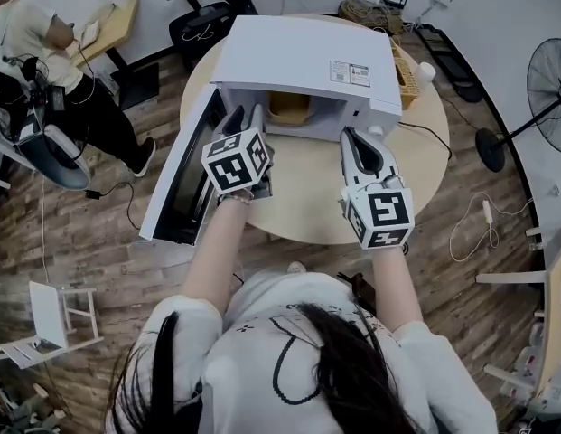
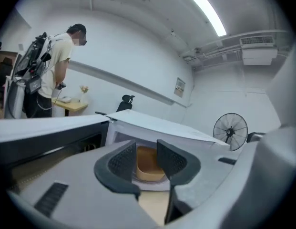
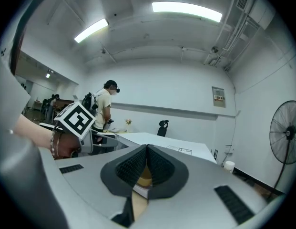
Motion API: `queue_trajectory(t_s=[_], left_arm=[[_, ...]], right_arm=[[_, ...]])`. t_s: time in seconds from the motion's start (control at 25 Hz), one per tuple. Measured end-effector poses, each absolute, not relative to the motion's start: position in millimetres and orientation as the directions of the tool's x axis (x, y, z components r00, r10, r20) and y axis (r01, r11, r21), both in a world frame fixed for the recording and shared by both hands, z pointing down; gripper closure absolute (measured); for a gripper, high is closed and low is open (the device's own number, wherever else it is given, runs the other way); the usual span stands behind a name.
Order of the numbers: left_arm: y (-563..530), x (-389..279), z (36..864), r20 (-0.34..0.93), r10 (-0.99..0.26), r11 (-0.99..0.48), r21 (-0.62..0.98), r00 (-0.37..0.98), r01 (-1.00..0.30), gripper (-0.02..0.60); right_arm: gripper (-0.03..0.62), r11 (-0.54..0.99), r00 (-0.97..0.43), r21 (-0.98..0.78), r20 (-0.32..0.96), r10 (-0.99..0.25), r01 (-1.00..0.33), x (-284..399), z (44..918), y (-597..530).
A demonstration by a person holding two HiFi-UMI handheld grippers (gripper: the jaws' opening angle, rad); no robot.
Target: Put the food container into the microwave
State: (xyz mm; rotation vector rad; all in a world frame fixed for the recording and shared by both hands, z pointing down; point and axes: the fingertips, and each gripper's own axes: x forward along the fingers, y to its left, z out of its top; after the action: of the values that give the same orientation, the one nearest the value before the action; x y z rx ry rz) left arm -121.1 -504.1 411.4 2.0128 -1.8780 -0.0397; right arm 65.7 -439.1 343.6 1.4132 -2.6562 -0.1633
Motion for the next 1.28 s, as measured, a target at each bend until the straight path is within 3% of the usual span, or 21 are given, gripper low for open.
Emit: queue_trajectory(t_s=[0.64, 0.8, 1.0, 1.28], left_arm=[[-459, -117, 300, 0.007, -0.956, -0.293, 0.028, 0.293, -0.956, 0.449], [-447, -121, 283, -0.065, -0.937, -0.345, 0.024, 0.343, -0.938, 0.454], [-440, -134, 265, -0.132, -0.938, -0.315, -0.059, 0.32, -0.947, 0.572], [-434, -125, 247, -0.164, -0.926, -0.306, -0.205, 0.341, -0.93, 0.572]], right_arm=[[0.566, 0.44, -0.451, 0.195, -0.018, -0.892, -0.877, 81, 287, -428], [0.566, 0.421, -0.437, 0.203, -0.042, -0.898, -0.884, 83, 278, -425], [0.566, 0.399, -0.427, 0.222, -0.091, -0.9, -0.889, 81, 263, -419], [0.566, 0.368, -0.406, 0.244, -0.126, -0.905, -0.897, 86, 249, -413]])
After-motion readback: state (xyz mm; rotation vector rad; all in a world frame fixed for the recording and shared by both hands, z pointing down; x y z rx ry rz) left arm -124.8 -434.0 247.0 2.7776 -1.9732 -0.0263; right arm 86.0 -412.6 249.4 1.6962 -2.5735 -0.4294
